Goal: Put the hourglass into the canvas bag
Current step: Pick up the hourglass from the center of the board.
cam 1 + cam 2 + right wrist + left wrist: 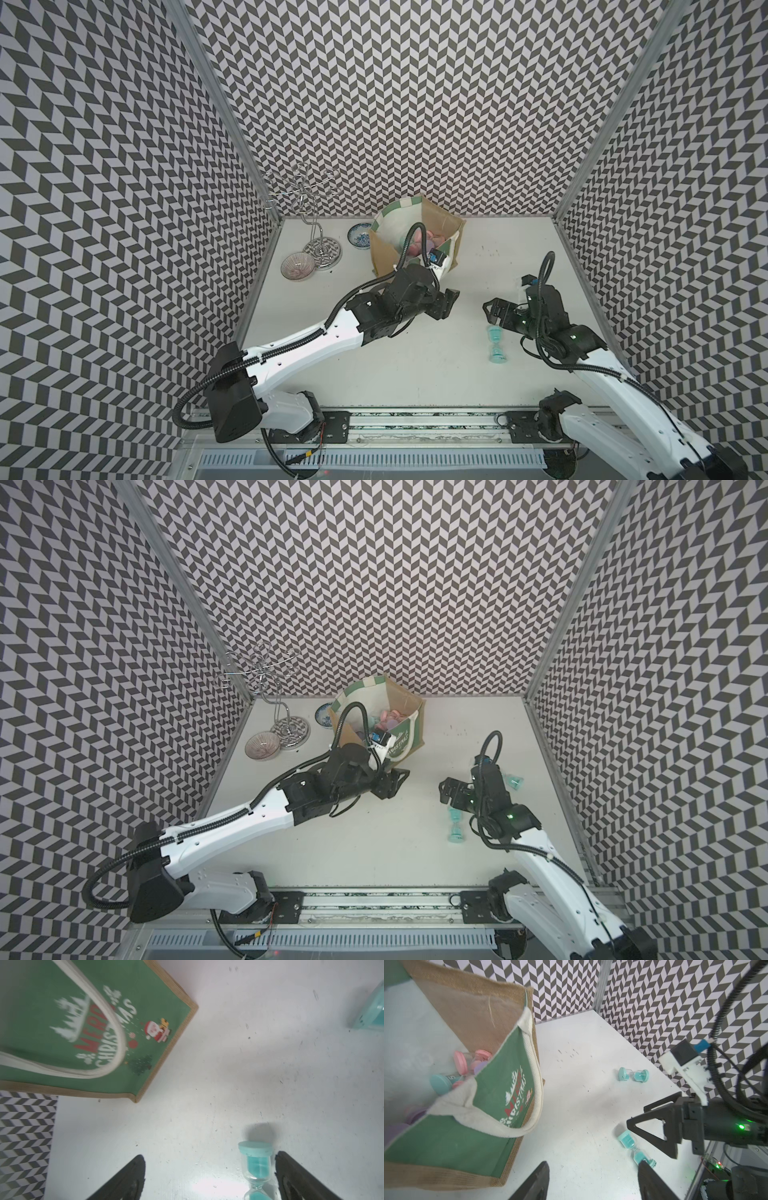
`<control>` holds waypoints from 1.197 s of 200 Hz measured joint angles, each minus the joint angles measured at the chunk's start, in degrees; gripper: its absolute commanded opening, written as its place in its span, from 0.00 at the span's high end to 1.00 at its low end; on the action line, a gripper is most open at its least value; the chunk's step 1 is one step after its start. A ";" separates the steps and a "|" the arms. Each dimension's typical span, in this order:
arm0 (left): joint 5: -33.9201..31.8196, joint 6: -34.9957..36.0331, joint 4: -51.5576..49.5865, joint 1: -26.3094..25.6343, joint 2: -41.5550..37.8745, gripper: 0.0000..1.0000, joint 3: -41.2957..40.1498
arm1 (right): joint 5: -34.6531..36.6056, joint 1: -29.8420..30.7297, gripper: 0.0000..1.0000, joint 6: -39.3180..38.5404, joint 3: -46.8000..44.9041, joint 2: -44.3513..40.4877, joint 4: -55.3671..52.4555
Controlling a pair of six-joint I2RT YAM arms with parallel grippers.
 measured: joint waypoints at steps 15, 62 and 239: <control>0.59 -0.83 1.73 -0.02 -0.83 0.31 -3.08 | 0.50 0.50 0.08 0.11 -1.05 3.91 0.72; 2.86 -2.16 6.21 -0.02 -1.73 0.29 -9.14 | 3.45 2.80 0.12 0.50 -4.74 10.93 3.74; 4.20 -2.86 9.75 -0.02 -1.88 0.27 -11.30 | 8.26 5.40 0.59 0.37 -5.51 20.46 11.23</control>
